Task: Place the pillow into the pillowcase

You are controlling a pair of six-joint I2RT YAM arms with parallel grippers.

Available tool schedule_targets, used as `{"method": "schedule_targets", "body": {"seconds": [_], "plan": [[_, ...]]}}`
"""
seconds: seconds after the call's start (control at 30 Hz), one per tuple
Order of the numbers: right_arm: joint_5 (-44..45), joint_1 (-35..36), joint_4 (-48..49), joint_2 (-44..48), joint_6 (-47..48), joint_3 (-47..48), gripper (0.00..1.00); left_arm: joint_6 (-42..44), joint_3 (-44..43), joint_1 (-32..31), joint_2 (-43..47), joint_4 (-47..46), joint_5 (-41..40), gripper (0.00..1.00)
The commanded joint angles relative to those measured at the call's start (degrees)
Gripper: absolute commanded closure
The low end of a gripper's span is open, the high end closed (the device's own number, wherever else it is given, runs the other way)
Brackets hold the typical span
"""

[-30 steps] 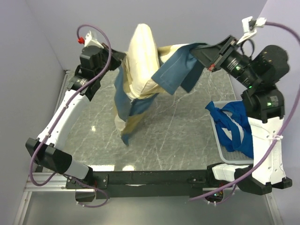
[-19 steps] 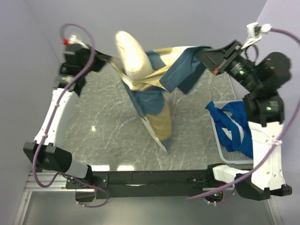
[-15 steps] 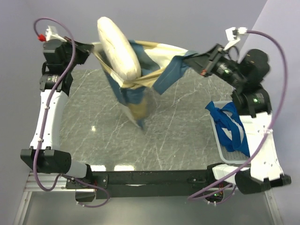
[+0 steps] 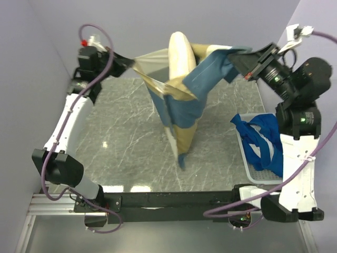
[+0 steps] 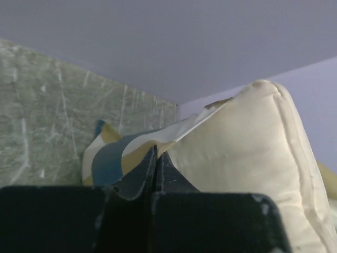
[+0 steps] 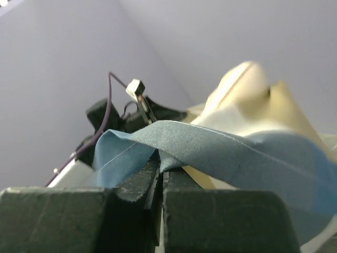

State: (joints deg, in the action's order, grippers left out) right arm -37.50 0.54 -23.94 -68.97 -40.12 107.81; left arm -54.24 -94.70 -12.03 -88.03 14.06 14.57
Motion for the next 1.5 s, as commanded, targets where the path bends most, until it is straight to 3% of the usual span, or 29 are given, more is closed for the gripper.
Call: {"method": "schedule_targets", "body": {"seconds": [0.0, 0.07, 0.17, 0.3, 0.37, 0.47, 0.5, 0.57, 0.6, 0.67, 0.7, 0.73, 0.8, 0.83, 0.93, 1.03, 1.13, 1.2, 1.33, 1.47], "plan": [[3.7, 10.15, 6.83, 0.33, 0.64, -7.35, 1.0, -4.02, -7.52, 14.73, 4.0, -4.66, 2.74, 0.99], [7.07, 18.48, 5.67, -0.98, 4.34, -7.7, 1.0, -6.84, -7.7, 19.93, 4.09, -5.8, 5.63, 0.99], [11.03, 23.09, 5.92, -1.95, 5.75, -9.37, 1.0, -10.27, -9.62, 23.54, 2.17, -8.7, 9.77, 0.99], [14.72, 24.07, 4.52, -1.35, 8.47, -12.26, 1.0, -8.79, -16.3, 20.92, -2.93, -7.13, 14.95, 0.99], [16.49, 24.07, 4.96, -0.21, 9.79, -17.44, 1.0, -6.76, -13.69, 17.23, -2.5, -7.03, 14.61, 0.99], [17.45, 24.07, 8.37, 2.07, 9.45, -29.46, 1.0, -5.62, -2.02, 12.39, 0.13, -9.58, 15.84, 0.99], [17.37, 24.07, 11.52, 2.87, 8.75, -37.42, 1.0, -5.35, 5.24, 10.03, 1.79, -10.02, 15.58, 0.99], [17.19, 24.34, 15.05, 5.07, 6.47, -45.72, 1.0, -4.13, 13.27, 4.67, 5.04, -12.12, 12.52, 0.98], [17.19, 24.69, 18.11, 5.77, 4.98, -53.85, 1.0, -3.25, 21.23, 0.56, 6.1, -12.74, 10.76, 0.98], [18.67, 25.74, 21.38, 7.88, 4.0, -61.28, 1.0, -3.24, 32.92, -3.07, 8.39, -17.37, 7.76, 0.96], [20.17, 26.18, 21.22, 8.58, 4.6, -66.54, 0.94, -3.94, 36.48, -6.48, 8.92, -18.71, 7.15, 0.95], [22.01, 26.62, 20.61, 9.98, 5.22, -68.59, 0.78, -4.29, 39.99, -8.08, 9.45, -20.38, 5.66, 0.94], [28.07, 26.62, 16.66, 12.18, 6.36, -72.19, 0.57, -5.35, 48.62, -11.33, 11.12, -23.99, 4.42, 0.92], [30.09, 26.62, 15.26, 14.89, 6.89, -72.82, 0.4, -5.61, 50.82, -12.13, 11.82, -24.43, 3.55, 0.91], [40.02, 26.45, 8.58, 20.27, 7.86, -71.87, 0.18, -4.57, 55.49, -13.54, 14.63, -23.74, 1.87, 0.89], [44.0, 26.27, 4.52, 23.44, 8.48, -67.65, 0.06, -1.41, 54.97, -14.77, 17.53, -19.0, -0.5, 0.88], [41.19, 26.27, 7.06, 20.12, 9.7, -63.35, 0.0, 1.85, 49.28, -15.3, 18.33, -14.16, -1.82, 0.9], [40.23, 26.45, 5.05, 12.33, 10.84, -56.68, 0.0, 4.13, 45.93, -15.39, 17.98, -10.48, -3.83, 0.9], [27.43, 25.66, 10.84, -0.08, 10.06, -53.06, 0.0, 6.86, 36.98, -15.74, 14.3, -5.46, -5.25, 0.9], [18.46, 25.48, 18.82, -12.74, 7.78, -51.83, 0.0, 7.74, 33.88, -15.83, 9.55, -4.75, -5.69, 0.91]]}}
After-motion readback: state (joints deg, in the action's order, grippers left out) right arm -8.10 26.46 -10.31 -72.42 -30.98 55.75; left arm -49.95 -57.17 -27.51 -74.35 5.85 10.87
